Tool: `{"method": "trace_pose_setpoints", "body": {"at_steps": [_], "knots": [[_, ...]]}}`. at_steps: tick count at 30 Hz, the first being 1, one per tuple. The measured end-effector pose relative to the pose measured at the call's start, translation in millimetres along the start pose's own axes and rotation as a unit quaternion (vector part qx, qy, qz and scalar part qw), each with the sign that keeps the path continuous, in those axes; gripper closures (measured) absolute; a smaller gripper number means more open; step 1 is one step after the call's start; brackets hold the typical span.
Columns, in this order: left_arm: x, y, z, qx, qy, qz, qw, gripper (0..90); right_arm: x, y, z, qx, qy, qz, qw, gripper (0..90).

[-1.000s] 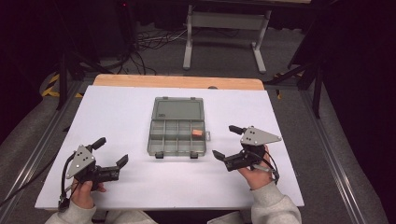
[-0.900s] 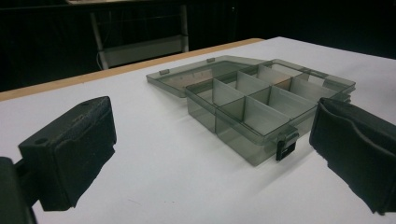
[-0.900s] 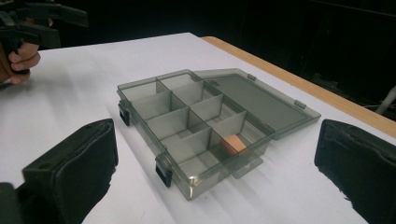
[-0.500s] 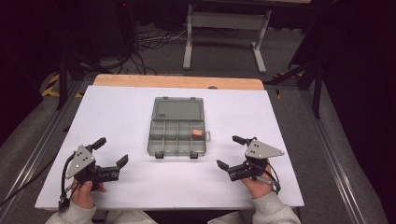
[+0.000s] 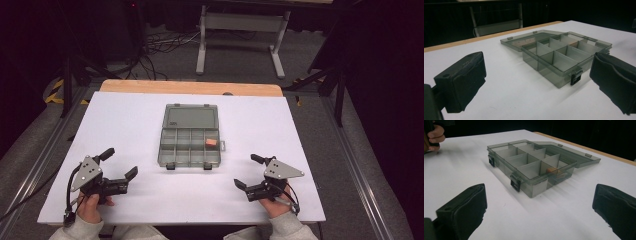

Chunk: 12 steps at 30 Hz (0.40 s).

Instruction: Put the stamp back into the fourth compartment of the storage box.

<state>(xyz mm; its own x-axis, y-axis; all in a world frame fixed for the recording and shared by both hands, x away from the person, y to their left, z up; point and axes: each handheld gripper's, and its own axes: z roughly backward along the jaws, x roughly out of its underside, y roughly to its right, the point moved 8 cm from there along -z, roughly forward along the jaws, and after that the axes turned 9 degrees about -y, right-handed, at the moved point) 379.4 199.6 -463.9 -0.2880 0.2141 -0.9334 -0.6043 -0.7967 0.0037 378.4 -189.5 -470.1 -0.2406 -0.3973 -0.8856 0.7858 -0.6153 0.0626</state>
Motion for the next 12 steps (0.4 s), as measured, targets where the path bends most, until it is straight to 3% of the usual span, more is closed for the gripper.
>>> {"method": "trace_pose_setpoints", "body": {"at_steps": [12], "knots": [[1.5,-2.4,-1.6,0.000,0.001,0.000,1.0000,1.3,-0.3,2.2,0.2,0.002,0.004,-0.009,0.9999,0.3]]}}
